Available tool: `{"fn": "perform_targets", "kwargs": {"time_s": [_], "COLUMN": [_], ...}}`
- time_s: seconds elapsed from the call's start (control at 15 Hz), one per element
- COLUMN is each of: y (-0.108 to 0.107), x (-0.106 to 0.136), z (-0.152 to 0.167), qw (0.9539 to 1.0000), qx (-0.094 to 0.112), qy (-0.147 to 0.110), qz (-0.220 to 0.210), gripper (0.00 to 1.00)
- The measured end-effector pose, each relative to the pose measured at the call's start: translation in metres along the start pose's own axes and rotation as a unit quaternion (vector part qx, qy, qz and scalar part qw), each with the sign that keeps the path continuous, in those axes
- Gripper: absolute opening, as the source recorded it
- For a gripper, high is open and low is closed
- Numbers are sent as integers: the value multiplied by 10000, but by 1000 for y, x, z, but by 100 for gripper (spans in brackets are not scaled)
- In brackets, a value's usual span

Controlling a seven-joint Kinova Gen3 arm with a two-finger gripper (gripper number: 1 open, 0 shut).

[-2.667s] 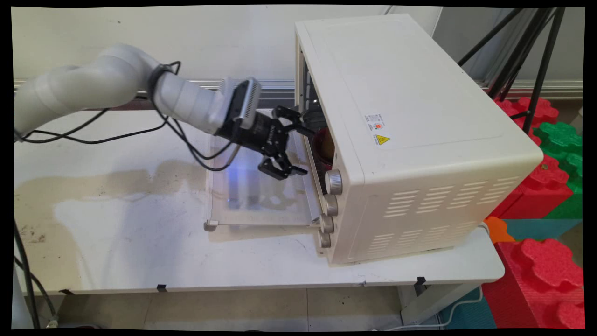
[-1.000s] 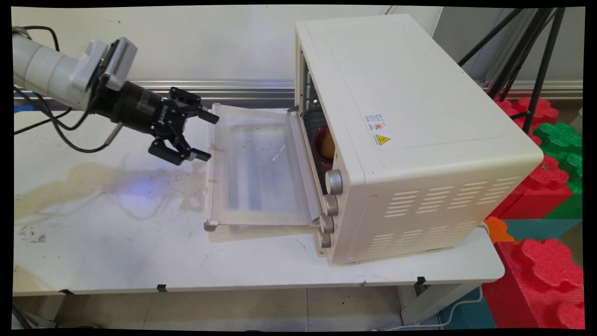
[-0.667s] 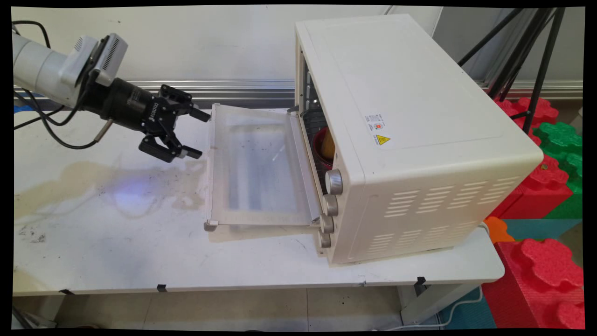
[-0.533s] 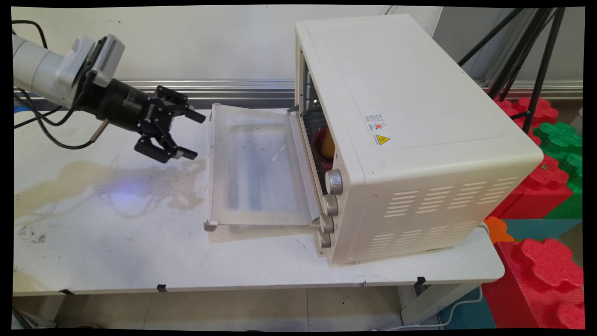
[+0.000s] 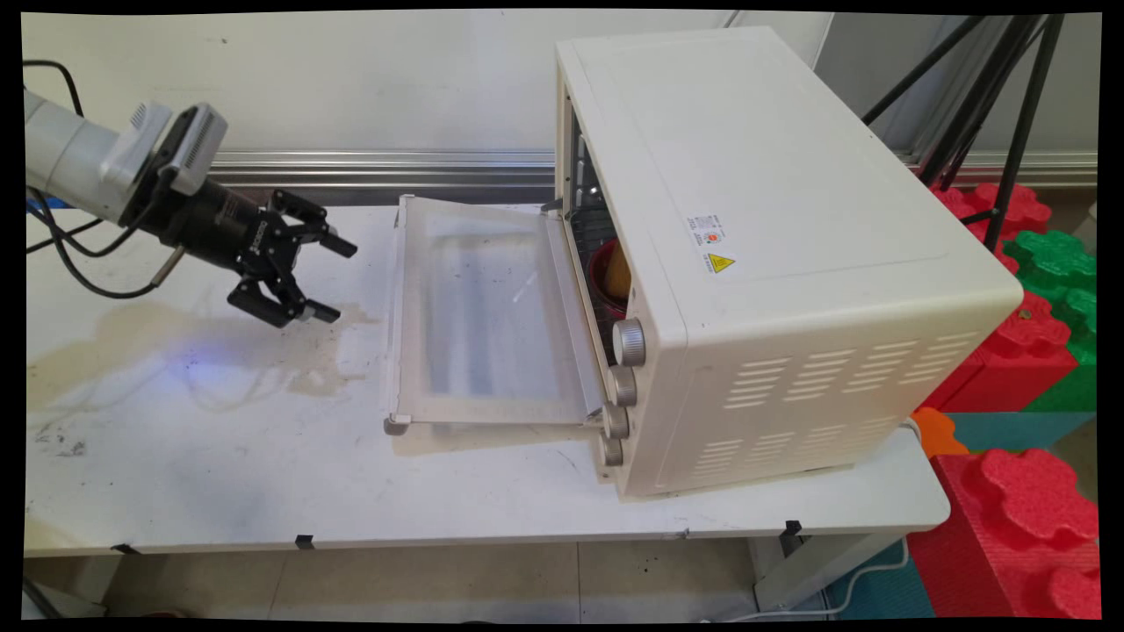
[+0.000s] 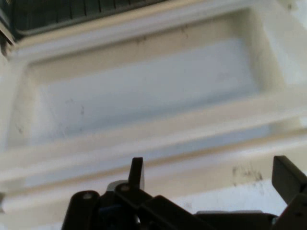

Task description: Close the oven

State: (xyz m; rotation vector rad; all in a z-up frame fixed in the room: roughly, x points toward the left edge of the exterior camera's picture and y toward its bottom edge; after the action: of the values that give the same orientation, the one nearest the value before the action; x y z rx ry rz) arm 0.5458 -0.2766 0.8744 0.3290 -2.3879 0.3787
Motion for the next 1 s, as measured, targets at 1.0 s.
{"fn": "perform_targets", "kwargs": {"time_s": [1.0], "y": [-4], "x": [-56], "z": [67], "qw": [9988], "qx": [-248], "qy": [-311], "qz": [-281], "gripper": [100]}}
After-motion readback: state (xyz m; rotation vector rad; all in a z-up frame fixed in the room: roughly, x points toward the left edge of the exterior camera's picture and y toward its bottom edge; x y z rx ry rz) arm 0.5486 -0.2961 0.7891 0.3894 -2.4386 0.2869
